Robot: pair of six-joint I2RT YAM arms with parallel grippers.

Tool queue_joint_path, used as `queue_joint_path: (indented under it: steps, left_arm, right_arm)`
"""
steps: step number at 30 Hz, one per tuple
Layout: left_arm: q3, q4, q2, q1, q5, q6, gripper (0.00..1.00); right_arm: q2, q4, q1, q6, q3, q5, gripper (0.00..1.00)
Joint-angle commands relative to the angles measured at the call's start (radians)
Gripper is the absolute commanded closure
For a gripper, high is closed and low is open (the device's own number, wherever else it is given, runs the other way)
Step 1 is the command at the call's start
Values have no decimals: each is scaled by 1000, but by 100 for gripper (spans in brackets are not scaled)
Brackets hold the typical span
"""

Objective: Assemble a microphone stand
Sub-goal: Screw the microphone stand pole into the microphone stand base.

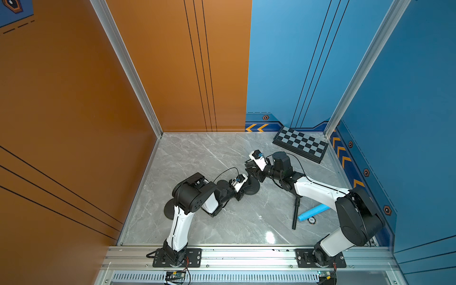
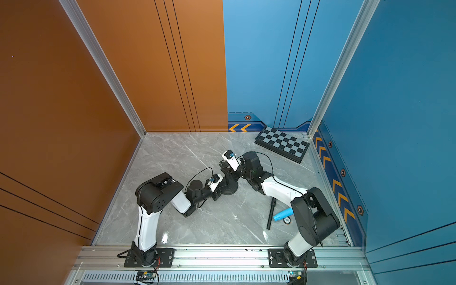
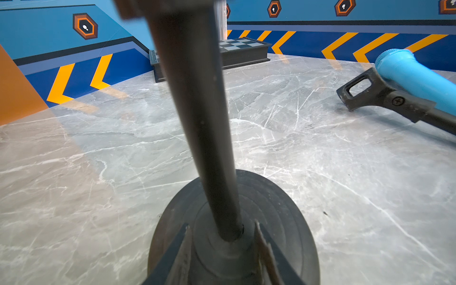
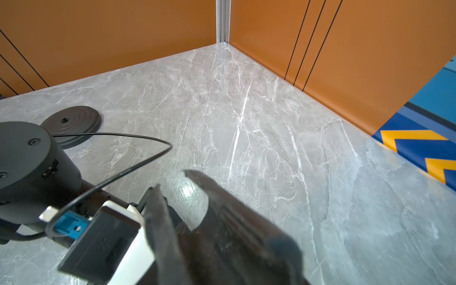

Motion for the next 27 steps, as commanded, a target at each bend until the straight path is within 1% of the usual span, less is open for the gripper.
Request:
queue_joint_path:
  steps: [1, 5, 7, 8, 12, 15, 17, 19, 23, 24, 25, 26, 27]
  left_arm:
    - [-4, -99, 7, -11, 17, 22, 57]
    - [-4, -99, 7, -11, 16, 21, 57]
    - [-4, -100, 7, -11, 15, 22, 57]
    - [-4, -99, 7, -10, 15, 22, 57]
    - [-2, -99, 7, -12, 11, 22, 57]
    - [-3, -101, 7, -14, 8, 22, 57]
    - [-3, -102, 7, -14, 6, 24, 57]
    - [-3, -102, 7, -16, 2, 23, 57]
    - [-3, -101, 7, -17, 0, 25, 57]
    - [-3, -102, 7, -17, 0, 25, 57]
    - [-2, -103, 7, -17, 0, 25, 57]
    - [-2, -103, 7, -17, -1, 25, 57]
    - [-1, -103, 7, -17, -1, 25, 57]
  right_arm:
    - [8, -8, -10, 9, 2, 12, 67]
    - [-22, 57, -5, 70, -59, 75, 87]
    - [-43, 103, 12, 114, -99, 148, 95]
    - [-53, 135, 31, 138, -126, 196, 97]
    - [-72, 291, 140, 230, -245, 510, 100]
    - [-49, 352, 170, 326, -291, 724, 100]
    - [-24, 398, 211, 381, -310, 787, 100]
    - [4, 460, 222, 407, -332, 794, 100]
    - [19, 460, 226, 427, -333, 761, 100]
    - [13, 454, 227, 420, -330, 744, 95]
    - [4, 442, 225, 407, -325, 721, 86]
    - [-8, 433, 222, 394, -322, 696, 80]
    - [-18, 427, 216, 373, -319, 655, 74]
